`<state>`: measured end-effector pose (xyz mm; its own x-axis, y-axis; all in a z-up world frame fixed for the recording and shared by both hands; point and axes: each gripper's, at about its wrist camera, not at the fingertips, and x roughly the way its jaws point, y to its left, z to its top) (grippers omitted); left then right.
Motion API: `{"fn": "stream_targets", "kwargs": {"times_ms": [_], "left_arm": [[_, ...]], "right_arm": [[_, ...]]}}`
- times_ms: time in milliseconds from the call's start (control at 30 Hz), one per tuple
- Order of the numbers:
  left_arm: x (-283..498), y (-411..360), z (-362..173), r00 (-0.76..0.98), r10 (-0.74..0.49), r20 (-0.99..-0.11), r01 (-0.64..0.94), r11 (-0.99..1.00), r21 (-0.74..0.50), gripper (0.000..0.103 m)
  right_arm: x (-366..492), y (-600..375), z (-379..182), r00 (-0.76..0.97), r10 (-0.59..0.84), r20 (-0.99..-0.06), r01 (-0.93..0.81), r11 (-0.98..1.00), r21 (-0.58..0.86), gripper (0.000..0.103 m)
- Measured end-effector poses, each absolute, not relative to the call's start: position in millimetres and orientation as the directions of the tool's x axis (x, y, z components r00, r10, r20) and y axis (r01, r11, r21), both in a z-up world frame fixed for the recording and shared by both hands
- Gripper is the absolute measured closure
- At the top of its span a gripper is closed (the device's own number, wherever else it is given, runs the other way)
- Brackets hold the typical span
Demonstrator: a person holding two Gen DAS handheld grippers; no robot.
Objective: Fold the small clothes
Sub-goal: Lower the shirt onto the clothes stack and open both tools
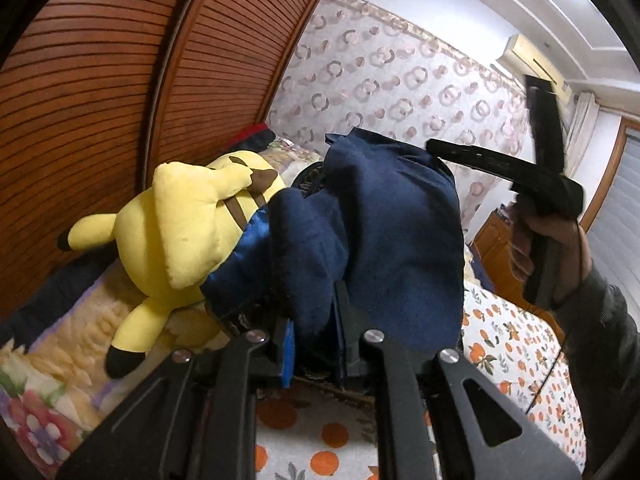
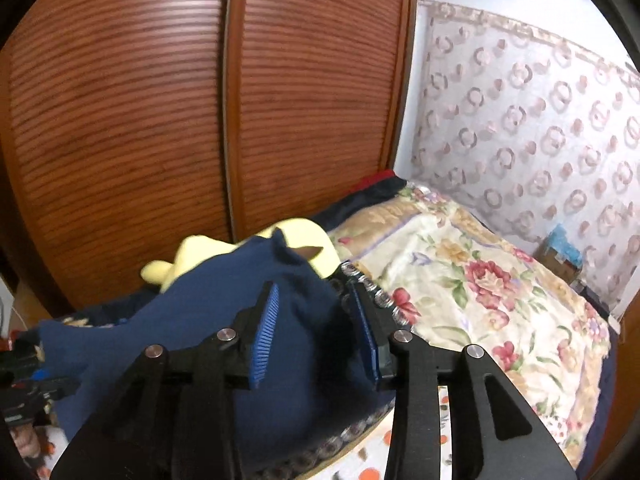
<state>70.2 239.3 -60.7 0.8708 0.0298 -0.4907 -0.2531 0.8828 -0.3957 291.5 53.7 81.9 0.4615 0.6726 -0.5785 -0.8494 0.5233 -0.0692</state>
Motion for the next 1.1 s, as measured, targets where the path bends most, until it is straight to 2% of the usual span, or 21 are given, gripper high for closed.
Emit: {"fn": "stream_targets", "kwargs": {"times_ms": [100,200,367,533,800,1100], "left_arm": [[68.7,235.0,-53.5,0.865,0.05,-0.499,-0.261,0.895,-0.362,0.087],[66.1,231.7,-46.6,0.863,0.08,-0.499,-0.265,0.912,-0.312,0.083],[60.5,224.4,-32.7,0.864,0.092,-0.495,-0.24,0.94,-0.244,0.082],[54.4,214.0,-16.7,0.865,0.134,-0.483,-0.243,0.955,-0.169,0.082],[49.5,193.0,1.2,0.866,0.144,-0.479,-0.211,0.974,-0.088,0.082],[47.2,148.5,12.1,0.878,0.07,-0.474,-0.11,0.992,-0.057,0.082]], "right_arm": [[280.5,42.9,79.6,0.451,0.7,-0.554,-0.851,0.525,-0.03,0.058],[274.0,45.5,66.9,0.411,0.7,-0.584,-0.866,0.499,-0.012,0.057],[284.1,49.3,38.3,0.416,0.663,-0.622,-0.852,0.523,-0.013,0.055],[286.5,44.3,23.0,0.431,0.664,-0.611,-0.843,0.538,-0.009,0.054],[261.6,12.4,47.5,0.457,0.671,-0.583,-0.819,0.573,0.018,0.053],[204.3,-65.3,70.2,0.516,0.666,-0.539,-0.779,0.626,0.028,0.053]]}}
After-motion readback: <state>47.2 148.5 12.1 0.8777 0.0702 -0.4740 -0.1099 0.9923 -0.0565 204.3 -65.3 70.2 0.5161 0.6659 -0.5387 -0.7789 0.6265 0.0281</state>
